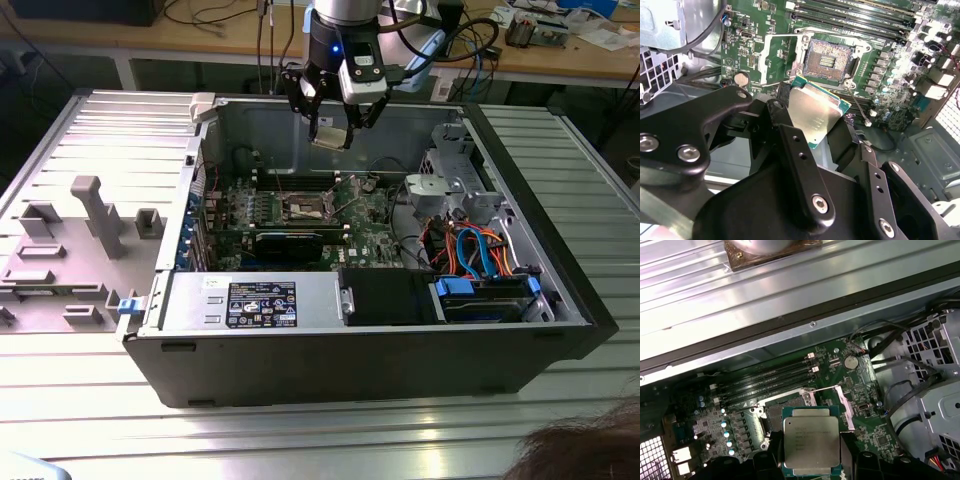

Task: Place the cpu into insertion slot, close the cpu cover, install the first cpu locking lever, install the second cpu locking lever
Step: 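Place the cpu into insertion slot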

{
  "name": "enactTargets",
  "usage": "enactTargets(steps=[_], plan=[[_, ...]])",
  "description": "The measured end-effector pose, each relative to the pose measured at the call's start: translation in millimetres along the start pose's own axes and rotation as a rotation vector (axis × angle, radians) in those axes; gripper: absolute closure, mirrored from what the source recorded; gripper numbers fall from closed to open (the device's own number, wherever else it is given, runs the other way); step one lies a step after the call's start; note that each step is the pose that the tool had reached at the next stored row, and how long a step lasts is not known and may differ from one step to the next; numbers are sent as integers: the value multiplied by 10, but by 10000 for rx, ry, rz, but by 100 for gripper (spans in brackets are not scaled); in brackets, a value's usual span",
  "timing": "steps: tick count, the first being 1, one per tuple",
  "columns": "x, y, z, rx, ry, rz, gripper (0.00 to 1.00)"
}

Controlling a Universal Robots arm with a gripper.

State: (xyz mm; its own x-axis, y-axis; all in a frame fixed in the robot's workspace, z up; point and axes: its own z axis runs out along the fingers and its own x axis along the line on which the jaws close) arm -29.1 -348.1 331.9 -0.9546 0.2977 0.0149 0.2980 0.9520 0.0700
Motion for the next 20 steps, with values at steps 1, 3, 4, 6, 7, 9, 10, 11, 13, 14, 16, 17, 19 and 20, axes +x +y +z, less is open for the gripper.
enactTargets(steps=[1,3,4,6,7,9,10,11,13,14,16,17,19,20], plan=[[0,0,0,0,-1,19,45],[0,0,0,0,-3,34,45],[0,0,0,0,-4,48,45],[0,0,0,0,-5,69,45],[0,0,0,0,-6,72,45],[0,0,0,-1,-6,75,45],[0,0,0,-1,-6,76,45],[0,0,0,0,-7,80,45],[0,0,0,-1,-8,96,45],[0,0,0,-1,-8,104,45],[0,0,0,-2,-9,120,45],[0,0,0,-1,-9,122,45],[0,0,0,-1,-10,131,45],[0,0,0,-2,-10,140,45]])
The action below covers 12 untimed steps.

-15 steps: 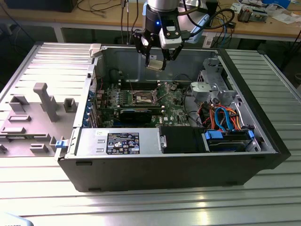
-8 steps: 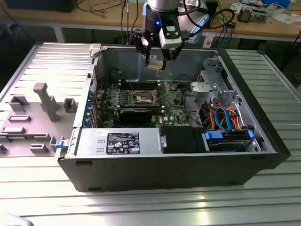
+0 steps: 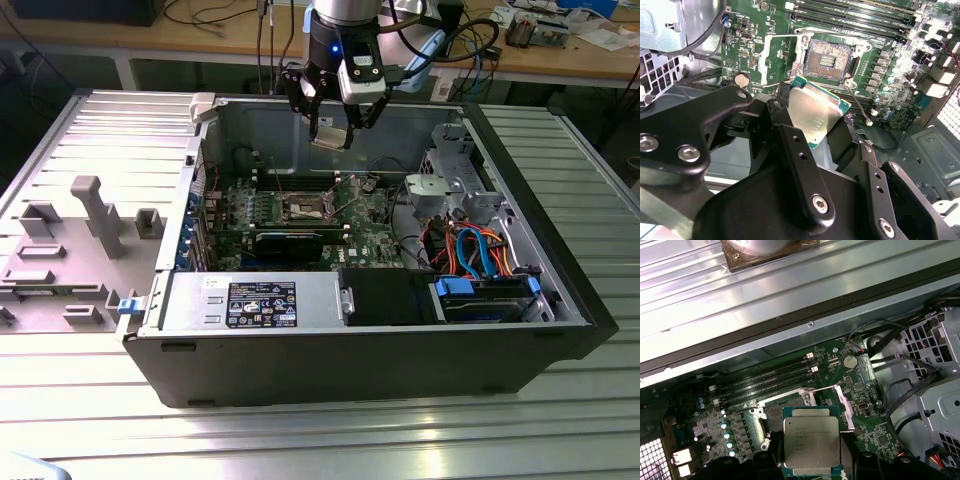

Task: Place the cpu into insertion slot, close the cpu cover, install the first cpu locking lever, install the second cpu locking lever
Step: 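Place the cpu into insertion slot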

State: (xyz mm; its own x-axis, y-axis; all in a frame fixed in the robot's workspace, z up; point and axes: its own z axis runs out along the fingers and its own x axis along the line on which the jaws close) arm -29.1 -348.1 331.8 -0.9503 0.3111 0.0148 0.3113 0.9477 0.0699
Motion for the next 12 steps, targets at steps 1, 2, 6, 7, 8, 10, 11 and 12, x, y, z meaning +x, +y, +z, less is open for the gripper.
enactTargets(steps=[1,2,6,7,8,10,11,12], plan=[[0,0,0,0,0,6,45],[0,0,0,0,-1,10,45],[0,0,0,0,-2,30,45],[0,0,0,0,-2,31,45],[0,0,0,-1,-2,32,45],[0,0,0,-4,-1,39,45],[0,0,0,-7,0,42,45],[0,0,0,-8,-1,44,45]])
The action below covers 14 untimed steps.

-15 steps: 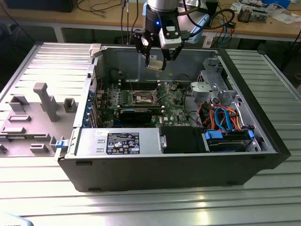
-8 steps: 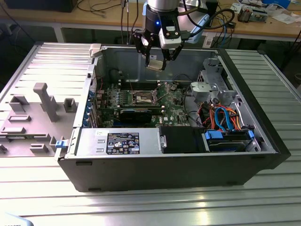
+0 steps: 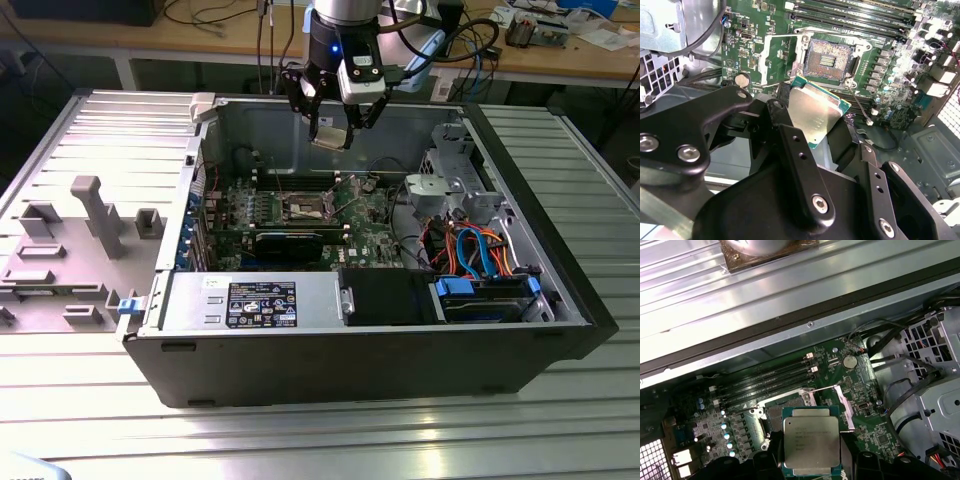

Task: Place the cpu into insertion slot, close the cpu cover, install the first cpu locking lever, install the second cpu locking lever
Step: 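Place the cpu into insertion slot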

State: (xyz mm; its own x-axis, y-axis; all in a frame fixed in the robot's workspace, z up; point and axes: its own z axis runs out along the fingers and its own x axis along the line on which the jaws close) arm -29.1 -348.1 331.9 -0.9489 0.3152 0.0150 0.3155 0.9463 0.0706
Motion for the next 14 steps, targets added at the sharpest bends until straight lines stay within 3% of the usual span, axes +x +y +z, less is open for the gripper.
enactTargets(steps=[14], plan=[[0,0,0,-3,-6,97,45]])
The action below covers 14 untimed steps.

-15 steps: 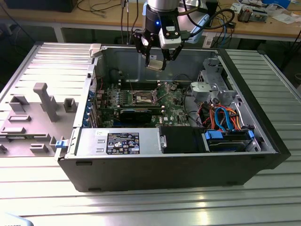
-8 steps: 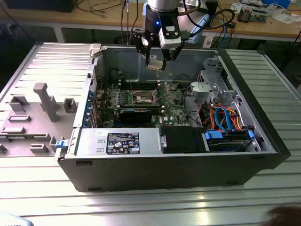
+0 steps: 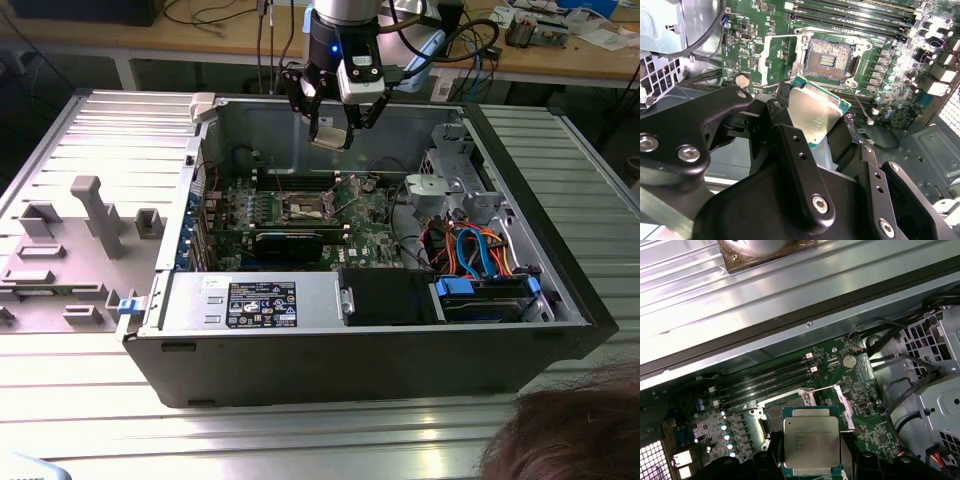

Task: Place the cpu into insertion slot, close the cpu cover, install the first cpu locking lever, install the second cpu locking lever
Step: 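Place the cpu into insertion slot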

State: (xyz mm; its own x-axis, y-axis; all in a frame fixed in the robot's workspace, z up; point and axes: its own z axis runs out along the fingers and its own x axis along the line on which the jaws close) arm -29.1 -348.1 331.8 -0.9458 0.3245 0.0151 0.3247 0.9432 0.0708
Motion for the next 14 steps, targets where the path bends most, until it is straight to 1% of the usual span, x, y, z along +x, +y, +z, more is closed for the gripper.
enactTargets(steps=[14], plan=[[0,0,0,-3,-11,155,45]])
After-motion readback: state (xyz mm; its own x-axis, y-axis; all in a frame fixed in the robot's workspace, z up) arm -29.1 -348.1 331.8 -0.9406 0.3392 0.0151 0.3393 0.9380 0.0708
